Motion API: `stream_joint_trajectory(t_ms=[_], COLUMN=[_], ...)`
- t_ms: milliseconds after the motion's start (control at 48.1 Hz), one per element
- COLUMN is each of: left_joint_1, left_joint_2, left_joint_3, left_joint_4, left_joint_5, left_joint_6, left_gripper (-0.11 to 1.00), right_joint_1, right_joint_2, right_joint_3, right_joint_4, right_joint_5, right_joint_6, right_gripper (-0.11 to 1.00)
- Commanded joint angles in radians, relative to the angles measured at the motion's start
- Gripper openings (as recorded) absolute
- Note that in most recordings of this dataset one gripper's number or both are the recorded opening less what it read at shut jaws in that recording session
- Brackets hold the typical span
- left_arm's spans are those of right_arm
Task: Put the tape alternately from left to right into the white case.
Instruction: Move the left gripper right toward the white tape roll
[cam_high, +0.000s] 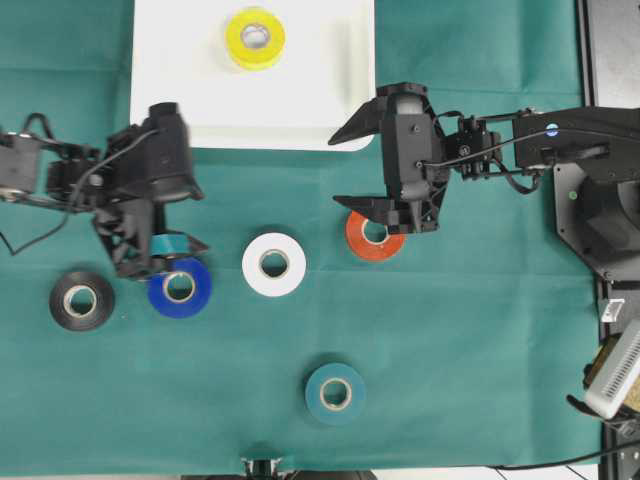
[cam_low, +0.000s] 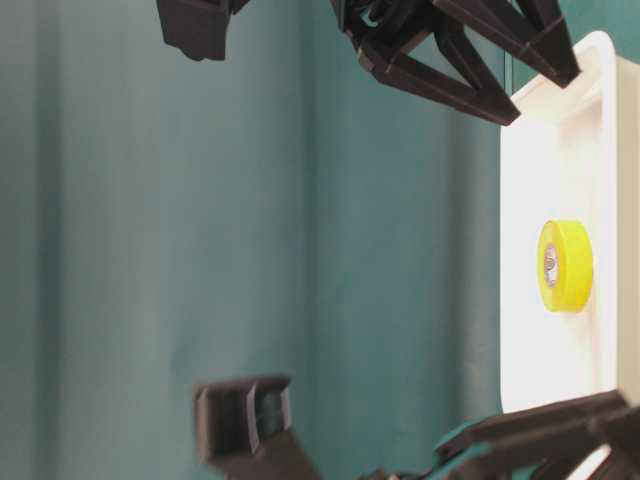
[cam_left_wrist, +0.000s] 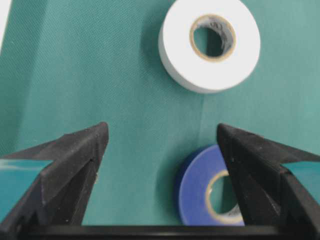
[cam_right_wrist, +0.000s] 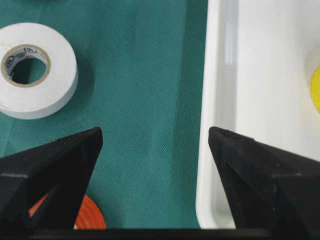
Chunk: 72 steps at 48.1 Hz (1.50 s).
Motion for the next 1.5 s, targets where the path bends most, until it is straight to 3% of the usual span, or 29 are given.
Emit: stream_joint_trajectory(t_ms=[0,166,250,1123,1476], left_joint_1=[-0.002,-0.003,-0.002,-0.003,-0.005], left_joint_2=[0.021,0.074,0.092,0.301,0.351], left_joint_3=[-0.061,-0.14,-0.172,-0.328,-0.374], left_joint_4=[-0.002,-0.002,0.002,0.005,0.006], left_joint_5=[0.023,0.095,0.115,0.132,0.201], left_joint_6=[-0.061,-0.215,-0.25,-0.252,-0.25], left_gripper=[0.92,0.92,0.92,0.92,0.92], right_joint_1=[0.002,0.002,0.002,0.002,0.002], right_joint_2=[-0.008,-0.008,-0.008,-0.006,-0.005], right_joint_3=[-0.012,-0.011,-0.009,-0.008,-0.008], right_joint_4=[0.002,0.003,0.002,0.003,0.003], right_joint_5=[-0.009,-0.009,-0.009,-0.009,-0.009], right_joint_6=[0.003,0.003,0.003,0.003,0.003], right_gripper=[0.74,0.75,0.75,0.75,0.75])
